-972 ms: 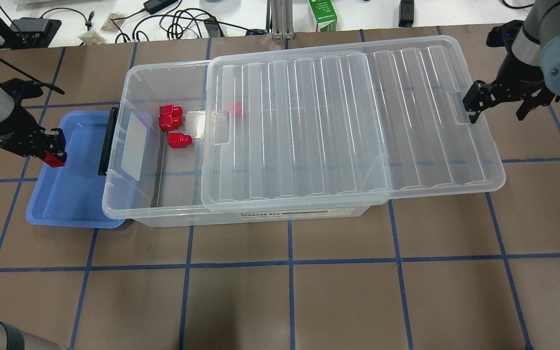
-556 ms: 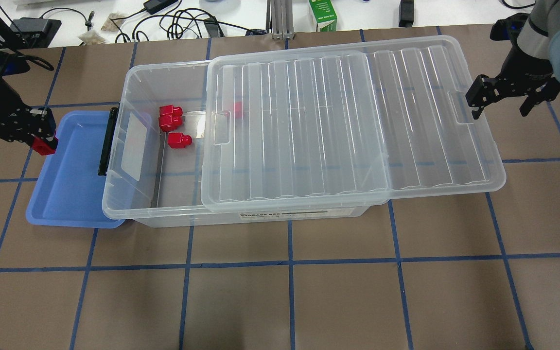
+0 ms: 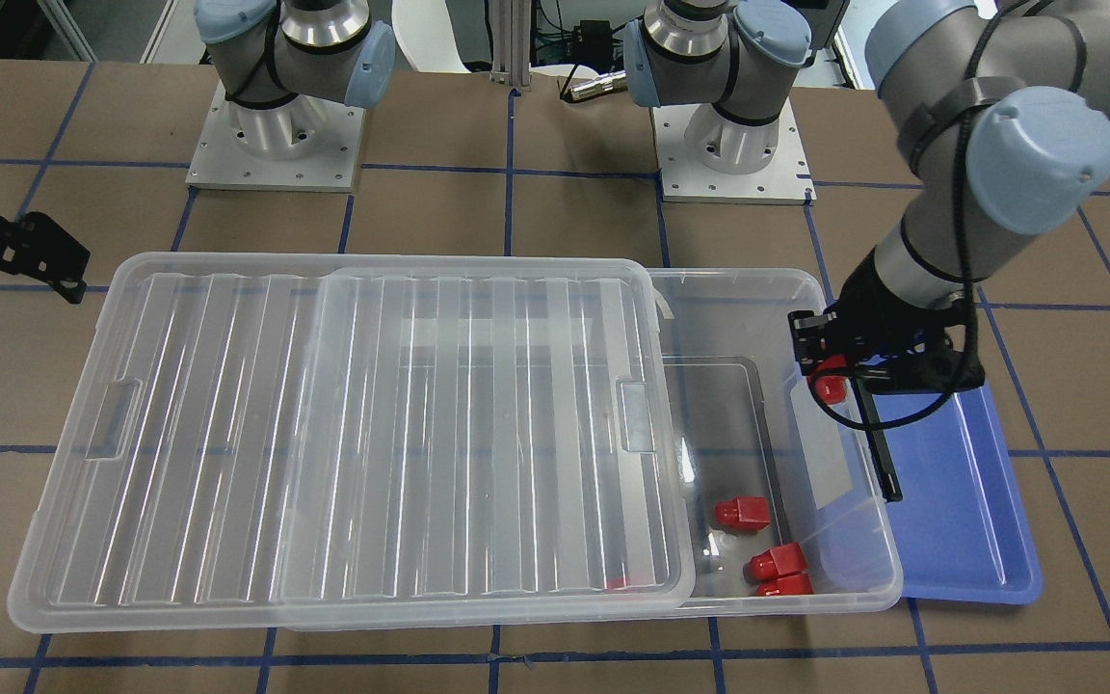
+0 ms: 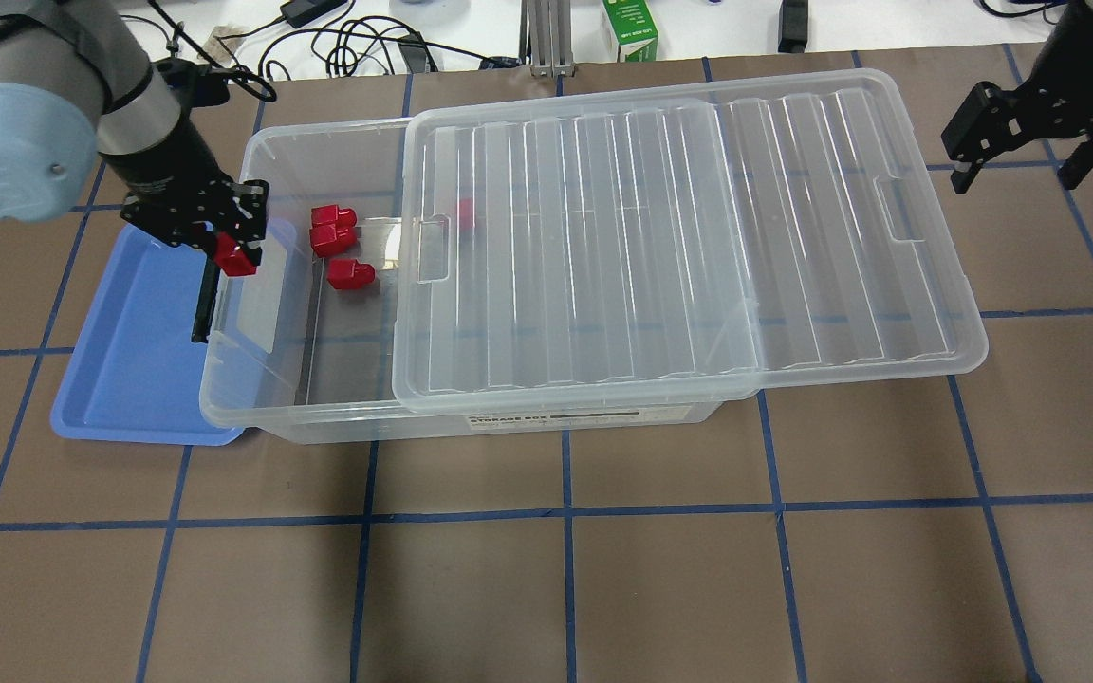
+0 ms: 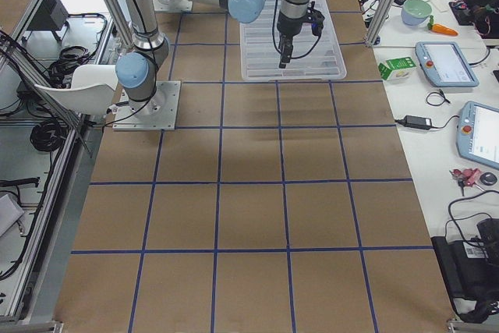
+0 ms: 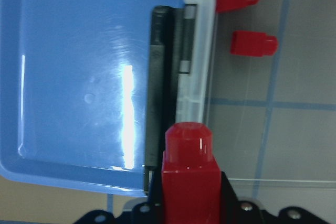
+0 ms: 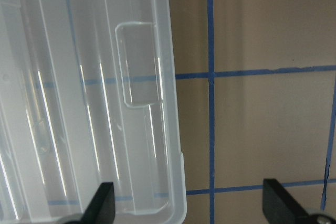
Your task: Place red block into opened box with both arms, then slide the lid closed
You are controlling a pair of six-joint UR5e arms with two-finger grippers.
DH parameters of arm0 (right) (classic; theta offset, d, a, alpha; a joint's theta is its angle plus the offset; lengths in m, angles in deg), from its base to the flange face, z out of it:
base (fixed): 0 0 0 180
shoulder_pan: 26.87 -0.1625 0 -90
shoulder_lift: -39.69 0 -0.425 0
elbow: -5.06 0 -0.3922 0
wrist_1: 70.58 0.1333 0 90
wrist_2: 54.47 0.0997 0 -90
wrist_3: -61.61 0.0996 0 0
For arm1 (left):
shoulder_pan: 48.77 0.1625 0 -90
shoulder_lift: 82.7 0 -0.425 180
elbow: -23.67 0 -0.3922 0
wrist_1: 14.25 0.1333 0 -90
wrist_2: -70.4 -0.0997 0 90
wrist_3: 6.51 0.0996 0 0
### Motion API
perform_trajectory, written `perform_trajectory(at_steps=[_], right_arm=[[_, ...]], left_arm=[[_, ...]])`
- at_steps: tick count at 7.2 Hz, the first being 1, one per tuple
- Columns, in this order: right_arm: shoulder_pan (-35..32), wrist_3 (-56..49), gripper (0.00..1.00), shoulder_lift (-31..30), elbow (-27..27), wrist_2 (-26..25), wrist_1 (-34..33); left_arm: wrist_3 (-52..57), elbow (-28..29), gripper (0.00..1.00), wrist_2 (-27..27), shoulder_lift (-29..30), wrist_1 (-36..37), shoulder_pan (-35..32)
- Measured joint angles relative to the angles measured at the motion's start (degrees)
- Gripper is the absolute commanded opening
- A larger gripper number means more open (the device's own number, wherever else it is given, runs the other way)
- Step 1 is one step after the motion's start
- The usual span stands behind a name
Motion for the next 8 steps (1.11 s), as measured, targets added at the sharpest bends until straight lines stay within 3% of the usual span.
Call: perform_trajectory(at_steps=[3, 5, 8], right_arm=[[0.0, 0.2, 1.0, -4.9, -0.2, -0.1, 5.4], [0.0, 0.0, 1.0, -5.2, 0.3, 0.4, 5.8], [0.1, 0.2, 1.0, -5.3, 0.6, 0.6, 5.5]], left_arm=[[-2.5, -4.9, 0.0, 0.6, 1.8, 5.3, -3.3], [-2.1, -9.3, 0.0, 0.6, 2.6, 11.9, -3.3], [-2.8, -11.6, 0.0, 0.7, 4.9, 15.7, -3.6]])
